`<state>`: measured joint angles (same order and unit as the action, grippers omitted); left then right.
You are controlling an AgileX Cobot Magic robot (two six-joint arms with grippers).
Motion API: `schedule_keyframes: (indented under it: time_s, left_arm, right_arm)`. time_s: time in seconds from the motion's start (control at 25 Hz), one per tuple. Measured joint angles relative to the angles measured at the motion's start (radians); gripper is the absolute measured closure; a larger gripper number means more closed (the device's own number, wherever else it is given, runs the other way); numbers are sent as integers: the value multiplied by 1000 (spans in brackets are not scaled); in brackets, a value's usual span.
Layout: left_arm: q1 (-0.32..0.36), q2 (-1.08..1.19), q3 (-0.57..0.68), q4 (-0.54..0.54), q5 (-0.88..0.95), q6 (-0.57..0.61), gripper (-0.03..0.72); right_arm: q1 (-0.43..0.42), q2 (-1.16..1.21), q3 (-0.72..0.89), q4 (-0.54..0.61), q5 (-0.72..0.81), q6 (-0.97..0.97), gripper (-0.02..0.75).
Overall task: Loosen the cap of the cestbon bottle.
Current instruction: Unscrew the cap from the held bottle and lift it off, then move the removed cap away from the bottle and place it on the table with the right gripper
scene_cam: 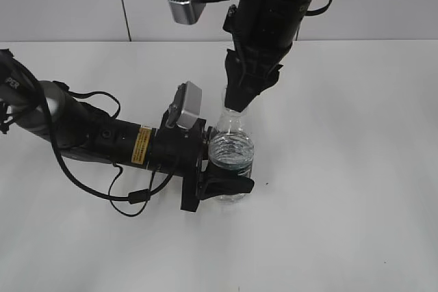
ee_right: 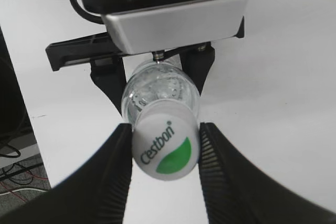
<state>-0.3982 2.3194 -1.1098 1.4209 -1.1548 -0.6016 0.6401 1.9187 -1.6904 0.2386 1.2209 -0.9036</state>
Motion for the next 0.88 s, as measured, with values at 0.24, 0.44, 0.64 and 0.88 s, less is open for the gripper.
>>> schedule_keyframes:
  time_s: [0.24,0.44,0.64,0.88]
  left_arm:
    - [0,0,0,-1,0,-3,284]
    - [0,0,0,-1,0,-3,284]
    - [0,0,0,-1,0,-3,284]
    - [0,0,0,-1,0,-3,284]
  right_arm:
    - [0,-46,1,-1,1,-1,445]
    - [0,-74,1,-4,1,21,445]
    - [0,-95,1,-90,1,237,445]
    - [-30,-97,1,-309,-24,567,445]
